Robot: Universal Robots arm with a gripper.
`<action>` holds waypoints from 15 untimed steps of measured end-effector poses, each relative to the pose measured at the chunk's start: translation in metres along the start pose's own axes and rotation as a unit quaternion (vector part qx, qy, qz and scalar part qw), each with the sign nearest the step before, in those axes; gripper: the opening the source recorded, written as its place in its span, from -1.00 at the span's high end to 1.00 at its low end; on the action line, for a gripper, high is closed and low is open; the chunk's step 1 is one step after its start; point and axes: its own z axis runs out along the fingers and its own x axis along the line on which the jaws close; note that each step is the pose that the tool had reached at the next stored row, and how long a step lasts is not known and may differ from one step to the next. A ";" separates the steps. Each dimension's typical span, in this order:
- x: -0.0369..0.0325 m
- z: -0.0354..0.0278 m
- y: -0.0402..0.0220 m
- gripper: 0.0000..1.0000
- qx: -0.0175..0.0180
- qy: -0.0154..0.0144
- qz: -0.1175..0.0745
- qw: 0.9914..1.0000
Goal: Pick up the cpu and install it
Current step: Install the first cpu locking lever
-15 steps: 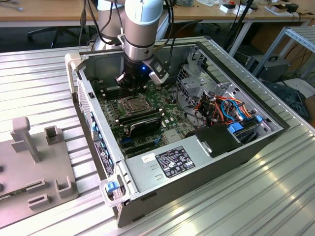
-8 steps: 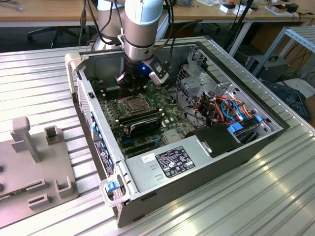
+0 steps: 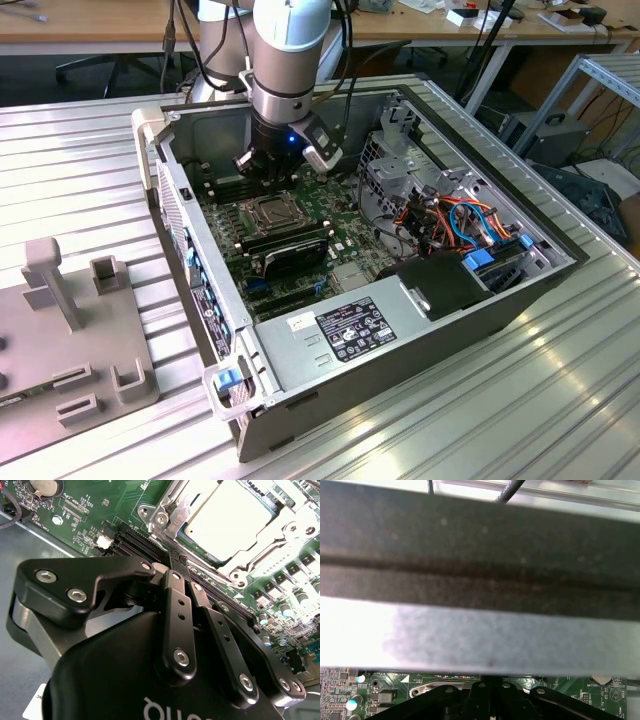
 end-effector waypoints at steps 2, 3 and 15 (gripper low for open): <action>-0.0001 0.0001 0.0000 0.79 0.000 0.000 0.000 1.000; -0.0001 0.0001 0.0000 0.79 0.000 0.000 0.000 1.000; -0.0009 -0.0028 -0.0001 0.79 0.003 0.001 0.000 1.000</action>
